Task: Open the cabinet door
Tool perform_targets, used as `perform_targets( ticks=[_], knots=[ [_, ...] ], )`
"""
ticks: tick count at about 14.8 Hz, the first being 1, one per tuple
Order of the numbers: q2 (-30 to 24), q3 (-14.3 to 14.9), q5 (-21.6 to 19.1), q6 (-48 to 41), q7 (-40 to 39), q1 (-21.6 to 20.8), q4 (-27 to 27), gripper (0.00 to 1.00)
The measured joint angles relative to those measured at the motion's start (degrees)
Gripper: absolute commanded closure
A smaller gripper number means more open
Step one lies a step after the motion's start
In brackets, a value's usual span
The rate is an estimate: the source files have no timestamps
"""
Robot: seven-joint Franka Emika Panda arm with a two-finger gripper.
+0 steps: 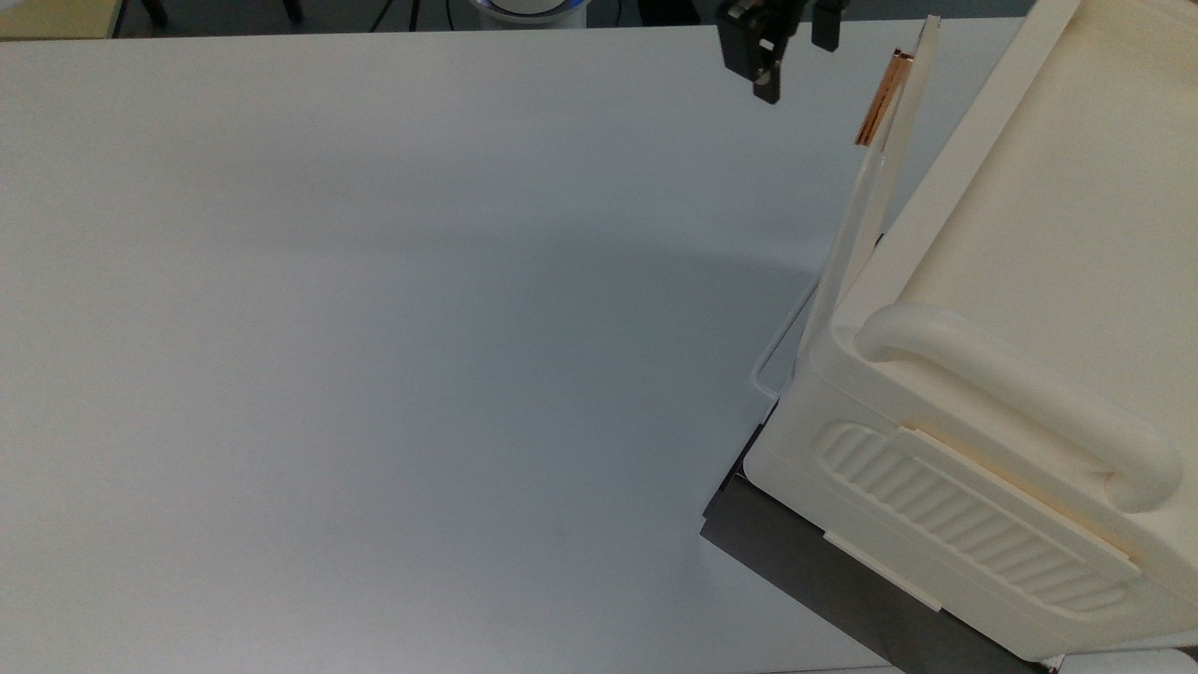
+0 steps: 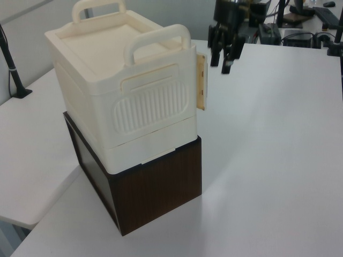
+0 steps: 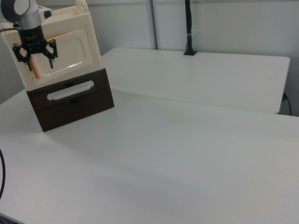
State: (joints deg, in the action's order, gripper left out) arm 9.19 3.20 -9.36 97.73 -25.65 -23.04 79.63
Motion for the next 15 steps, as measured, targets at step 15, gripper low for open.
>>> perform_targets(
  ticks=[15],
  knots=[
    [-3.17,-2.26,-0.66,16.15,2.67,-7.59,-0.81,0.00]
  ],
)
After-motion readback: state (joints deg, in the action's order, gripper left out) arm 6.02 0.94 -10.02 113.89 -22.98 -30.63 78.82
